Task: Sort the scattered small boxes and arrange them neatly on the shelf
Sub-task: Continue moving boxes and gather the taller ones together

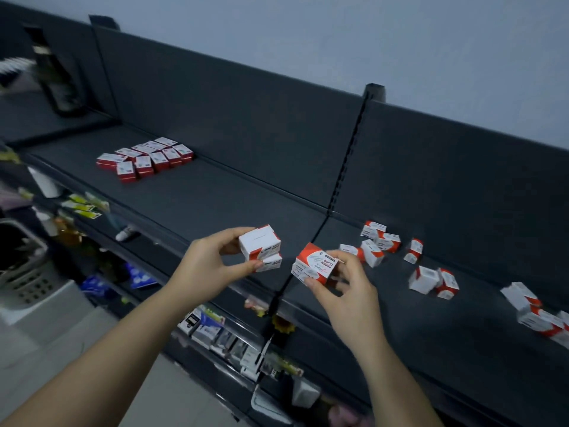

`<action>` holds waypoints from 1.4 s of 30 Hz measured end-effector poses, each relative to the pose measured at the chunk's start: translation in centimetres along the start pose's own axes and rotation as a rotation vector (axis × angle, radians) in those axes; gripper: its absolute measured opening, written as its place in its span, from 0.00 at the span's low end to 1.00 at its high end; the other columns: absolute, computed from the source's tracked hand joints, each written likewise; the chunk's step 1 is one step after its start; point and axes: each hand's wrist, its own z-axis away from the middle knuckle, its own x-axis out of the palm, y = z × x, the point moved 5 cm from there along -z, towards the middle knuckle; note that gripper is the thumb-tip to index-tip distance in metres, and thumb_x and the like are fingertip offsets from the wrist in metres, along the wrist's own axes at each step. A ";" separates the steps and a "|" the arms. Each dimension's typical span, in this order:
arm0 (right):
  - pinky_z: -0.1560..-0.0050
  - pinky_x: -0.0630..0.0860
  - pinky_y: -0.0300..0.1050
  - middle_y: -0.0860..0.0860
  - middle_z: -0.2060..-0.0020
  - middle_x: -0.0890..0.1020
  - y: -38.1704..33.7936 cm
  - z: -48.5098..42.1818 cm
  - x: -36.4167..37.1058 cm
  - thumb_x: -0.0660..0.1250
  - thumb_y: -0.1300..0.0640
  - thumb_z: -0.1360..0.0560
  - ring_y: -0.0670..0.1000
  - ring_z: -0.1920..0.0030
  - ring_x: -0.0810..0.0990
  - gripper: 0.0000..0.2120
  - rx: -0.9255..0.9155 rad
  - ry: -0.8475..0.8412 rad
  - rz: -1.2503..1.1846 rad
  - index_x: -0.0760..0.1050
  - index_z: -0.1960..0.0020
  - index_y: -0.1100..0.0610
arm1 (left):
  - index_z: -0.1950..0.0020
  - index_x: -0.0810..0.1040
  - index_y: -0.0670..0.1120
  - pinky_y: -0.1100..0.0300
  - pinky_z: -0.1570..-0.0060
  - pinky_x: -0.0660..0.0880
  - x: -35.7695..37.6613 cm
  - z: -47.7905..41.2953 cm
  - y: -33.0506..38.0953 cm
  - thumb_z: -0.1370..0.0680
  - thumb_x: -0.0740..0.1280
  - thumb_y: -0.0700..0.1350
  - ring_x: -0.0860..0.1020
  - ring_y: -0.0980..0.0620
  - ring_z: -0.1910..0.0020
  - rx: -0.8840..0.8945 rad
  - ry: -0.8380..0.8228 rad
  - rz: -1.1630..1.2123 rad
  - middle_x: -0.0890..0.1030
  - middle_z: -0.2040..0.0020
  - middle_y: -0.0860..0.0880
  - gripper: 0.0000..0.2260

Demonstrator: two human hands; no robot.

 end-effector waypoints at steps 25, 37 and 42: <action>0.47 0.80 0.46 0.43 0.50 0.85 -3.1 -14.9 18.6 0.76 0.61 0.30 0.45 0.49 0.84 0.21 0.075 -0.098 -0.135 0.74 0.43 0.45 | 0.36 0.75 0.58 0.70 0.42 0.73 -13.2 -13.1 -12.6 0.29 0.76 0.49 0.77 0.68 0.44 -0.029 -0.133 -0.102 0.81 0.44 0.64 0.23; 0.51 0.78 0.37 0.37 0.52 0.83 -2.3 -19.1 20.3 0.77 0.59 0.31 0.40 0.50 0.81 0.20 0.171 0.037 -0.013 0.75 0.46 0.42 | 0.38 0.78 0.56 0.67 0.42 0.74 -11.3 -20.3 -17.4 0.30 0.78 0.45 0.79 0.65 0.45 0.002 -0.208 0.026 0.82 0.45 0.62 0.22; 0.55 0.76 0.31 0.35 0.53 0.82 1.0 -18.2 20.1 0.77 0.58 0.30 0.38 0.51 0.81 0.19 0.301 0.153 -0.009 0.75 0.46 0.43 | 0.37 0.77 0.56 0.63 0.40 0.75 -6.9 -22.5 -19.5 0.30 0.78 0.46 0.78 0.67 0.44 0.037 -0.369 0.013 0.81 0.44 0.63 0.23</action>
